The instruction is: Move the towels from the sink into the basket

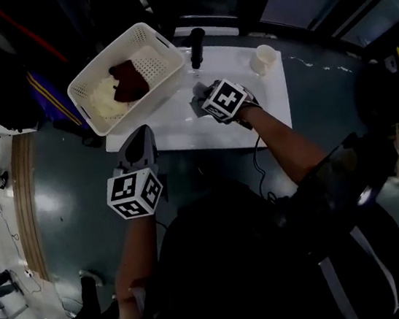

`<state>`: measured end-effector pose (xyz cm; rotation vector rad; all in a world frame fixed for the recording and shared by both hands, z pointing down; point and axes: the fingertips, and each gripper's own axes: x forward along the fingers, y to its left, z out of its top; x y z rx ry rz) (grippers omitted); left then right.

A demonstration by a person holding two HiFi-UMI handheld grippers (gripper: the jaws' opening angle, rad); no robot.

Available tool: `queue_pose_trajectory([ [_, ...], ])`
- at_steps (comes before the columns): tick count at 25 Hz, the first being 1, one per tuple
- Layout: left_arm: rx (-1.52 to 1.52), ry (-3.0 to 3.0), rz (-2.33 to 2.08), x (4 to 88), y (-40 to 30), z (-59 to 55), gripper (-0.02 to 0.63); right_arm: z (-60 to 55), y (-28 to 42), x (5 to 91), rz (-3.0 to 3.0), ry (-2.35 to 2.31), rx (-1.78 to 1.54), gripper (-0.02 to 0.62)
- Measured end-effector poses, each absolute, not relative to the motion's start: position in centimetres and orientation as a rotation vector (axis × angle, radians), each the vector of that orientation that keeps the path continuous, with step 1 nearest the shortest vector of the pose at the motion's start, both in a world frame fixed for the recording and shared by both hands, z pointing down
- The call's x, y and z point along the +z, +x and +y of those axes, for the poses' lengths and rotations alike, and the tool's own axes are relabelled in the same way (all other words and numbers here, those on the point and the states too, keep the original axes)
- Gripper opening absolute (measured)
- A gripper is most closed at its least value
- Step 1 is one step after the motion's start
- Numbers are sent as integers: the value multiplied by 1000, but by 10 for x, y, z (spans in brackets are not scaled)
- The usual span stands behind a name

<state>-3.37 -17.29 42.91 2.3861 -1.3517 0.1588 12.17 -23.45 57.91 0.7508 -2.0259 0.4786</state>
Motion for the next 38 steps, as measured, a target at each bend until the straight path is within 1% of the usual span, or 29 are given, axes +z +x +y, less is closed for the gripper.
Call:
queue_pose_trajectory([
  [9, 78, 2426, -1444, 412, -84, -143, 4, -222, 44, 495, -2253, 818, 338, 51],
  [20, 9, 2492, -1503, 383, -133, -115, 4, -227, -8, 439, -2350, 935, 259, 51],
  [29, -37, 2502, -1509, 372, -153, -106, 3, -237, -39, 409, -2416, 1023, 234, 51],
  [38, -26, 2458, -1583, 370, -175, -162, 3, -310, -54, 404, -2414, 1022, 187, 51],
])
